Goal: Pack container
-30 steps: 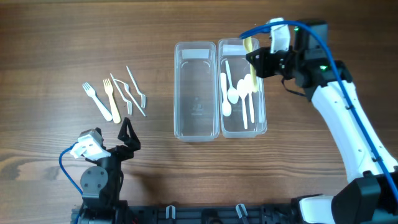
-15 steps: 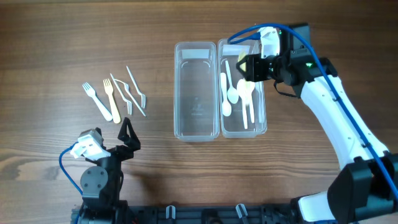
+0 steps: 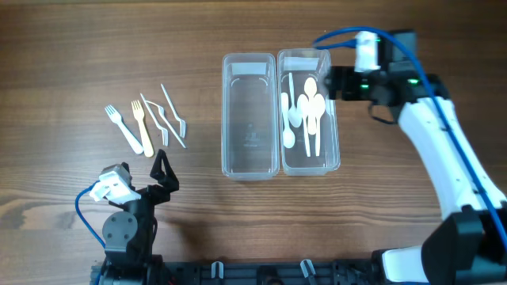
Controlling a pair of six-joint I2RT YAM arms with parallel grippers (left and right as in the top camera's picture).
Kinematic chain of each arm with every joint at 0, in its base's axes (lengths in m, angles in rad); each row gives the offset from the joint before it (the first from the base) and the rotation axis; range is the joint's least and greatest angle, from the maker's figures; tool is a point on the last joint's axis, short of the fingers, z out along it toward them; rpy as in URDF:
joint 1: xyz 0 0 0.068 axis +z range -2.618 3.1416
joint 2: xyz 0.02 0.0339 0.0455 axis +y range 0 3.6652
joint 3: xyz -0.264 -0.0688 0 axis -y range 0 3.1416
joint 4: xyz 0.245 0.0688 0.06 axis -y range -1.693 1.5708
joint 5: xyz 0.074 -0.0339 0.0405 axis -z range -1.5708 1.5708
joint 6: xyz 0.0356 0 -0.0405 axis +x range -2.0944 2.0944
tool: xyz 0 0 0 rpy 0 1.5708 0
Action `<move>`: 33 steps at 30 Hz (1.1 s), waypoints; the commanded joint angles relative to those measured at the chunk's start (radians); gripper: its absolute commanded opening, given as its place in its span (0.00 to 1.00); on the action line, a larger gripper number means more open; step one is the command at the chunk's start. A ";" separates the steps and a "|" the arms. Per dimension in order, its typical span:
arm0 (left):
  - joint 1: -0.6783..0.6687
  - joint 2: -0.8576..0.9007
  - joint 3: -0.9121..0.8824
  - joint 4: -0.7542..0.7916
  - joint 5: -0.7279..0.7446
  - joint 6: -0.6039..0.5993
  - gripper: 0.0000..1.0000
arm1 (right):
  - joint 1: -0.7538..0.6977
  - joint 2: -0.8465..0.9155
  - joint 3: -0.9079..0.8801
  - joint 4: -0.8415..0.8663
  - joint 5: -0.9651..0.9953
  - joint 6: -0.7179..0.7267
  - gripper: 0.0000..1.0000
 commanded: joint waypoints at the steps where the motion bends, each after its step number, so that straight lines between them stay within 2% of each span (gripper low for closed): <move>1: 0.009 -0.005 -0.005 0.003 0.009 0.020 1.00 | -0.082 -0.049 0.018 -0.055 0.285 -0.125 0.95; 3: 0.009 -0.005 -0.005 0.003 0.009 0.020 1.00 | -0.107 -0.046 0.017 -0.084 0.310 -0.187 1.00; 7: 0.009 -0.005 -0.005 0.003 0.009 0.020 1.00 | -0.132 -0.046 0.017 -0.097 0.311 -0.225 1.00; 24: 0.009 -0.005 -0.005 0.003 0.010 0.020 1.00 | -0.135 -0.044 0.017 -0.095 0.310 -0.225 1.00; 30: 0.009 -0.005 -0.005 0.040 0.065 0.020 1.00 | -0.135 -0.044 0.017 -0.095 0.310 -0.225 1.00; 33: 0.007 -0.005 0.002 0.067 0.216 0.021 1.00 | -0.135 -0.044 0.017 -0.095 0.310 -0.225 1.00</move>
